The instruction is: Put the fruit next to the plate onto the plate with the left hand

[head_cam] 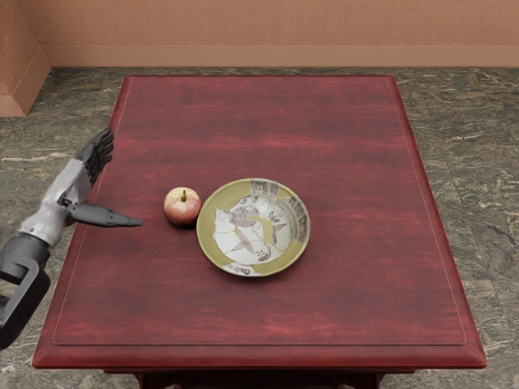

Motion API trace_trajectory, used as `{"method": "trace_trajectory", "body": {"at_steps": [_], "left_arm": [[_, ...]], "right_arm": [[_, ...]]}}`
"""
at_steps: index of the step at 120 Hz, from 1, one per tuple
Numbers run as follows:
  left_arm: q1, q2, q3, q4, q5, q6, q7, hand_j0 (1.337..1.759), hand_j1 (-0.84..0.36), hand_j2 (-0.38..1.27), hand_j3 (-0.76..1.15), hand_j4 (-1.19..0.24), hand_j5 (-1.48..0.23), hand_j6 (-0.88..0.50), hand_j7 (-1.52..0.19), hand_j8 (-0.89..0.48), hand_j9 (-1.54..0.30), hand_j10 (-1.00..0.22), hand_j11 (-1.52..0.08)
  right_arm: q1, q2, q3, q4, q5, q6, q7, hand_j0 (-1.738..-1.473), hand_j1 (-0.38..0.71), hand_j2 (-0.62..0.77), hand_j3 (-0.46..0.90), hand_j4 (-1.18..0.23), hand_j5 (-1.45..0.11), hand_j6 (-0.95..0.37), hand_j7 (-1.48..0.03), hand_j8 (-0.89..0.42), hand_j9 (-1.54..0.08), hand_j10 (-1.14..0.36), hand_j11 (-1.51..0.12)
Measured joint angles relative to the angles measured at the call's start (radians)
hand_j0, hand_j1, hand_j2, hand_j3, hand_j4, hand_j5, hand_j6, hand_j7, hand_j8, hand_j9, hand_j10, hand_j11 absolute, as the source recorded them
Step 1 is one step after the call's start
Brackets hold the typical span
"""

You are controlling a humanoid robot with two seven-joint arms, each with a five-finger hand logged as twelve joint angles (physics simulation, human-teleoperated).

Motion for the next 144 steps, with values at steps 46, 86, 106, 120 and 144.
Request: {"method": "trace_trajectory", "body": {"at_steps": [46, 86, 106, 120, 144], "left_arm": [[-0.111, -0.035, 0.046, 0.032, 0.313, 0.028, 0.000, 1.658, 0.26, 0.02, 0.00, -0.08, -0.10, -0.08, -0.10, -0.08, -0.10, -0.08, -0.10], [-0.169, -0.123, 0.218, 0.099, 0.371, 0.179, 0.000, 1.658, 0.06, 0.05, 0.00, -0.24, -0.31, -0.24, -0.31, -0.24, -0.31, -0.24, -0.31], [-0.188, -0.149, 0.235, 0.154, 0.373, 0.186, -0.001, 1.658, -0.03, 0.07, 0.00, -0.32, -0.41, -0.32, -0.41, -0.32, -0.41, -0.32, -0.42], [-0.191, -0.169, 0.239, 0.187, 0.373, 0.185, -0.003, 1.658, -0.13, 0.09, 0.00, -0.34, -0.46, -0.34, -0.46, -0.34, -0.47, -0.33, -0.47], [-0.194, -0.178, 0.241, 0.206, 0.373, 0.186, -0.001, 1.658, -0.14, 0.07, 0.00, -0.37, -0.50, -0.37, -0.50, -0.37, -0.50, -0.37, -0.51]], "right_arm": [[0.003, 0.000, 0.000, 0.001, 0.001, 0.000, 0.000, -1.658, -0.35, 0.00, 0.00, 0.00, 0.00, 0.00, 0.00, 0.00, 0.00, 0.00, 0.00], [0.009, 0.000, 0.000, 0.001, -0.001, 0.000, 0.001, -1.658, -0.35, 0.00, 0.00, 0.00, 0.00, 0.00, 0.00, 0.00, 0.00, 0.00, 0.00], [0.012, 0.000, -0.001, 0.001, -0.001, 0.000, 0.002, -1.658, -0.35, 0.00, 0.00, 0.00, 0.00, 0.00, 0.00, 0.00, 0.00, 0.00, 0.00], [0.012, 0.000, -0.001, 0.000, -0.002, 0.000, 0.002, -1.658, -0.35, 0.00, 0.00, 0.00, 0.00, 0.00, 0.00, 0.00, 0.00, 0.00, 0.00], [0.013, 0.000, -0.001, 0.000, -0.002, 0.000, 0.002, -1.658, -0.35, 0.00, 0.00, 0.00, 0.00, 0.00, 0.00, 0.00, 0.00, 0.00, 0.00]]}}
